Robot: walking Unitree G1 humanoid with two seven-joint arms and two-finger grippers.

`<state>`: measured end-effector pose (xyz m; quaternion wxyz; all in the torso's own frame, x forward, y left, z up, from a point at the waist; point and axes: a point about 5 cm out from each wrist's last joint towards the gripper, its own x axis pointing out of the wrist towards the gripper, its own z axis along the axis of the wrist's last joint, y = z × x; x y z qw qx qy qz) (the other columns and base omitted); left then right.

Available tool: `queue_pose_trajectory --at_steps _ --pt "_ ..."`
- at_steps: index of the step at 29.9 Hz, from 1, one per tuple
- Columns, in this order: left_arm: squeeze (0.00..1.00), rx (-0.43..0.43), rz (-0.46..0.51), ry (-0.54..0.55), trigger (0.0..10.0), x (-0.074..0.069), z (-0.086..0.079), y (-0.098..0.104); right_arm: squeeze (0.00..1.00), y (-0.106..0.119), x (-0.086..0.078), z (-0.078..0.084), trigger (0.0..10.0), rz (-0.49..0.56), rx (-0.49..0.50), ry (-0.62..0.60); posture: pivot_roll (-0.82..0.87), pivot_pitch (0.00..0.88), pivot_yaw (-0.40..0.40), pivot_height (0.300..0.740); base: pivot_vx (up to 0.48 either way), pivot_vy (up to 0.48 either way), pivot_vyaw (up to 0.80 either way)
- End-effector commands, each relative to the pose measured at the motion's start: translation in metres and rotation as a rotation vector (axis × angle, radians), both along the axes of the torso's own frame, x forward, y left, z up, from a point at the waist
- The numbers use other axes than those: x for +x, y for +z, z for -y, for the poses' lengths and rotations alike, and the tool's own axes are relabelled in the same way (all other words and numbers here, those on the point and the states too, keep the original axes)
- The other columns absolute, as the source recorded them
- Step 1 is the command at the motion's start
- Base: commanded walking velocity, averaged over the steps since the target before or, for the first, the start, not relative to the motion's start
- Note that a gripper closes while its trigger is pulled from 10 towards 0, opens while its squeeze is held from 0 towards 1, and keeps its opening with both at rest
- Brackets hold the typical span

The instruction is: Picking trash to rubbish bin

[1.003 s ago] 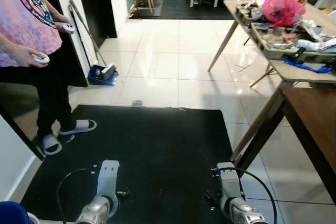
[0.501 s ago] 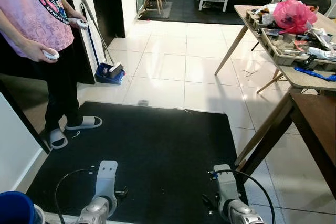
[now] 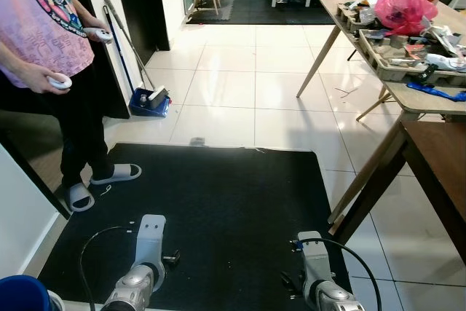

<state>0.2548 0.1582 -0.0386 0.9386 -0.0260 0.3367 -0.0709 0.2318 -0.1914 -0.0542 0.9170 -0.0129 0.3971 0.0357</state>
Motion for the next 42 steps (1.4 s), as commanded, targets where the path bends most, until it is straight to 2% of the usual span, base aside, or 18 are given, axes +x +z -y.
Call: queue_pose_trajectory --at_steps 1,13,24,31,37,42 --pt "0.0 0.006 0.007 -0.012 10.0 0.0 0.001 0.001 0.0 -0.001 -0.002 0.0 10.0 0.0 0.008 -0.016 -0.09 0.049 0.046 0.74 0.0 0.0 0.0" --pt "0.0 0.01 0.022 -0.005 10.0 0.01 -0.002 0.007 0.0 0.001 0.002 -0.003 10.0 0.021 0.009 -0.025 -0.08 0.044 0.043 0.74 0.0 0.0 0.0" --pt "0.0 -0.011 0.021 0.023 10.0 0.006 0.006 0.004 0.0 0.01 0.013 0.006 10.0 0.042 -0.02 0.012 -0.08 0.035 -0.015 0.74 0.0 0.0 0.0" --pt "0.0 -0.019 0.023 0.033 10.0 0.006 0.009 0.004 0.0 0.011 0.015 0.006 10.0 0.043 -0.024 0.027 -0.09 0.035 -0.02 0.74 0.0 0.0 0.0" --pt "0.0 -0.014 0.015 0.012 10.0 0.006 0.01 0.004 0.0 0.009 0.012 0.005 10.0 0.031 -0.02 0.019 -0.09 0.038 -0.007 0.74 0.0 0.0 0.0" --pt "0.0 0.005 0.007 -0.01 10.0 0.005 0.01 0.002 0.0 0.001 0.0 0.002 10.0 0.005 -0.009 0.008 -0.09 0.045 0.012 0.74 0.0 0.0 0.0"
